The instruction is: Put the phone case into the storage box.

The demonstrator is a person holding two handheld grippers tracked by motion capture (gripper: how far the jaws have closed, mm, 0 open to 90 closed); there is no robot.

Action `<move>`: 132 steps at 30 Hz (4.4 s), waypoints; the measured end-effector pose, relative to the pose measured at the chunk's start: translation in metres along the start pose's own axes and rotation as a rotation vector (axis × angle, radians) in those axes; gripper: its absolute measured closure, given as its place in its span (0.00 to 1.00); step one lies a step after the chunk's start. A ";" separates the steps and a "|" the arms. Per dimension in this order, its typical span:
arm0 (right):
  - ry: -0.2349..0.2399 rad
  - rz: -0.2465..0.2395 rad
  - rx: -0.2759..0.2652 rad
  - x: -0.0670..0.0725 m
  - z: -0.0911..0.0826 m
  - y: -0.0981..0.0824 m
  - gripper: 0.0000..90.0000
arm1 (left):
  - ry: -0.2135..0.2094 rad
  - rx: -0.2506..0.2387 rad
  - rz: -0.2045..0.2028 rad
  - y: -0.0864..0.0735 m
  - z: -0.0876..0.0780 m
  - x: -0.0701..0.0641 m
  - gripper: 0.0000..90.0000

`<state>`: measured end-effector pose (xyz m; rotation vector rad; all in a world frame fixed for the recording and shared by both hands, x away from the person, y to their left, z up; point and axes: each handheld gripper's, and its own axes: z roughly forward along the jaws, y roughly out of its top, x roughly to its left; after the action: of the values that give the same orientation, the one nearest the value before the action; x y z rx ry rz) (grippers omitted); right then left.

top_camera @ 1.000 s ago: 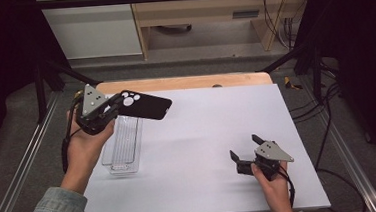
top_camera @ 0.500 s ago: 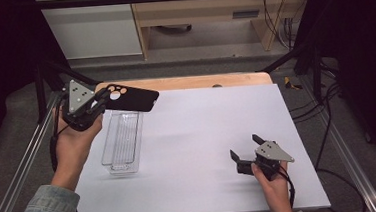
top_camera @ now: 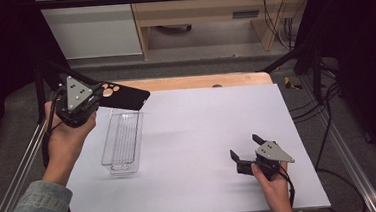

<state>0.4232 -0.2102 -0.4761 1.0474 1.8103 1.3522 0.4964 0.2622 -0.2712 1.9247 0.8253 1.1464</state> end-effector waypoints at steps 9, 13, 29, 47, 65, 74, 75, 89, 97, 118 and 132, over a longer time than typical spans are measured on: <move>-0.004 0.025 -0.022 -0.003 -0.002 0.000 0.07 | 0.029 0.015 0.092 -0.005 -0.003 0.005 0.92; 0.001 0.034 -0.035 -0.002 -0.001 0.000 0.07 | 0.033 0.006 0.101 -0.010 -0.008 0.011 0.92; 0.002 0.023 -0.049 -0.001 -0.006 0.002 0.06 | 0.016 0.026 0.173 -0.012 -0.010 0.013 0.92; 0.001 0.018 -0.053 0.000 -0.004 0.002 0.06 | -0.001 0.075 0.332 -0.005 0.005 0.003 0.92; 0.010 0.008 -0.066 0.004 -0.006 0.001 0.06 | 0.034 0.115 0.394 -0.006 0.028 0.006 0.92; 0.039 0.001 -0.068 0.007 -0.003 0.001 0.05 | 0.028 0.108 0.386 -0.006 0.030 0.007 0.92; 0.040 0.004 -0.071 0.007 -0.003 0.002 0.05 | 0.027 0.117 0.386 -0.007 0.030 0.008 0.92; 0.056 -0.004 -0.077 0.009 -0.004 0.003 0.03 | 0.019 0.142 0.419 -0.002 0.035 0.005 0.92; 0.052 -0.010 -0.078 0.010 -0.003 0.004 0.03 | 0.007 0.144 0.467 0.003 0.036 0.002 0.92; 0.053 -0.031 -0.088 0.010 -0.004 0.003 0.05 | -0.003 0.211 0.569 -0.007 0.060 0.000 0.92; 0.043 -0.024 -0.086 0.009 -0.005 0.002 0.05 | -0.024 0.242 0.590 -0.015 0.081 -0.003 0.92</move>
<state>0.4153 -0.2044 -0.4737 0.9558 1.7737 1.4352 0.5663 0.2465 -0.3117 2.4743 0.3956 1.4014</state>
